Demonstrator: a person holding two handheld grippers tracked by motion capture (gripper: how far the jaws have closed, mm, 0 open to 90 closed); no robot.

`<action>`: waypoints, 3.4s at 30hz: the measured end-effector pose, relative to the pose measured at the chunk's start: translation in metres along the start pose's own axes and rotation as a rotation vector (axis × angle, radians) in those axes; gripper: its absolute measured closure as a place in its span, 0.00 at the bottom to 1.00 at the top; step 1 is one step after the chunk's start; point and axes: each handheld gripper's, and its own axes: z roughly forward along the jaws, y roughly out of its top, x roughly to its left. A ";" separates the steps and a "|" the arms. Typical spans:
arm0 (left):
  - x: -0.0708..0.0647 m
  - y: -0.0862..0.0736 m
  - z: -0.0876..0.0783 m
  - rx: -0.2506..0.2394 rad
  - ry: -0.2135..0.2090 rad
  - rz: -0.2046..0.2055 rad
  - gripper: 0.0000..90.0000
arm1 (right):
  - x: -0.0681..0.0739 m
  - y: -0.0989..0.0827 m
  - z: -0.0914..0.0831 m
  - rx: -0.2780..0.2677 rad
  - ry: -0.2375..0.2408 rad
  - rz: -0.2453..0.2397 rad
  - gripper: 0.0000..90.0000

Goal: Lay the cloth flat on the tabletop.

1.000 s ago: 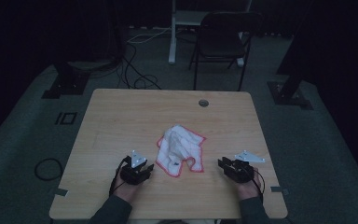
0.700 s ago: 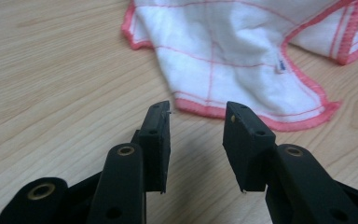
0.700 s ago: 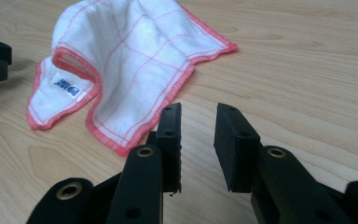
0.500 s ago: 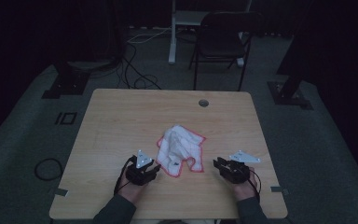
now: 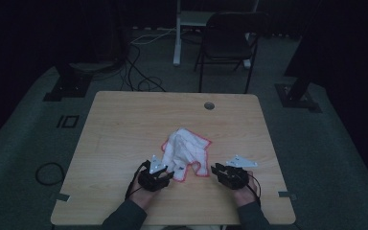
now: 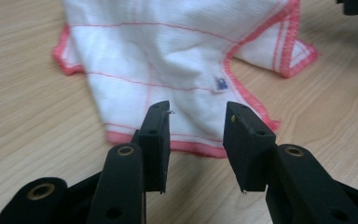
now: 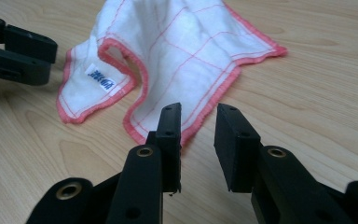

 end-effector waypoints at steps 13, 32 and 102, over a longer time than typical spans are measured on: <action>-0.006 -0.002 0.017 0.040 0.003 -0.001 0.67 | 0.010 -0.002 0.016 0.048 0.021 -0.040 0.75; -0.007 -0.003 0.016 0.043 0.035 0.019 0.76 | 0.013 -0.004 0.035 0.093 0.005 -0.076 0.76; 0.035 -0.027 -0.038 0.013 0.097 -0.061 0.69 | -0.008 -0.025 -0.020 0.086 -0.032 0.016 0.82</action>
